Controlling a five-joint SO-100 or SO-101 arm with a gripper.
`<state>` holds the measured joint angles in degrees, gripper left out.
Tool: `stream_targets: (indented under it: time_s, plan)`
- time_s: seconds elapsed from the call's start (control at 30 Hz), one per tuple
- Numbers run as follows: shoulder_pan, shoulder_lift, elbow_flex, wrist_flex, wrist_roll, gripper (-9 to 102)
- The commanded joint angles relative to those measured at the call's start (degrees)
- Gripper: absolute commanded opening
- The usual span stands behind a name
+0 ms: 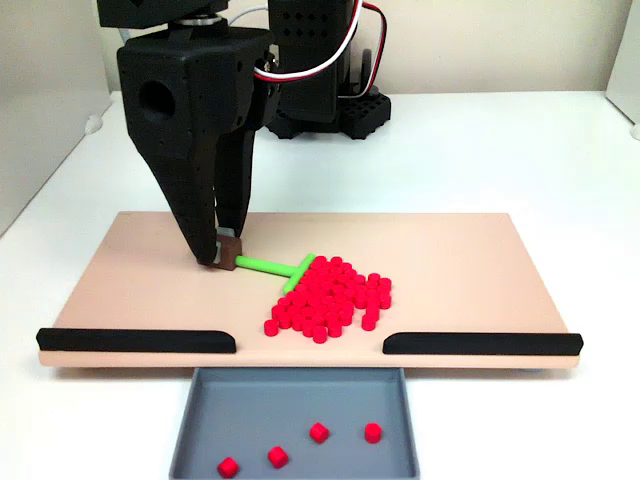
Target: Gather the right side granules
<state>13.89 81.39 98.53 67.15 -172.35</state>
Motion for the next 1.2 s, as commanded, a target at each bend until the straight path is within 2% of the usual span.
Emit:
stream_targets:
  time_s: [0.0,0.27,0.57,0.73,0.93,1.17]
  plan:
    - [-0.8,0.2,-0.4,0.3,0.5,0]
    - [-0.3,0.6,-0.4,0.4,-0.4,0]
    - [5.0,3.5,0.4,1.1,-6.1,0]
    - [6.2,6.9,1.9,1.1,-3.6,0]
    - [3.7,15.1,8.6,1.1,8.7,0]
    - [-3.2,22.6,12.5,1.1,34.9,0]
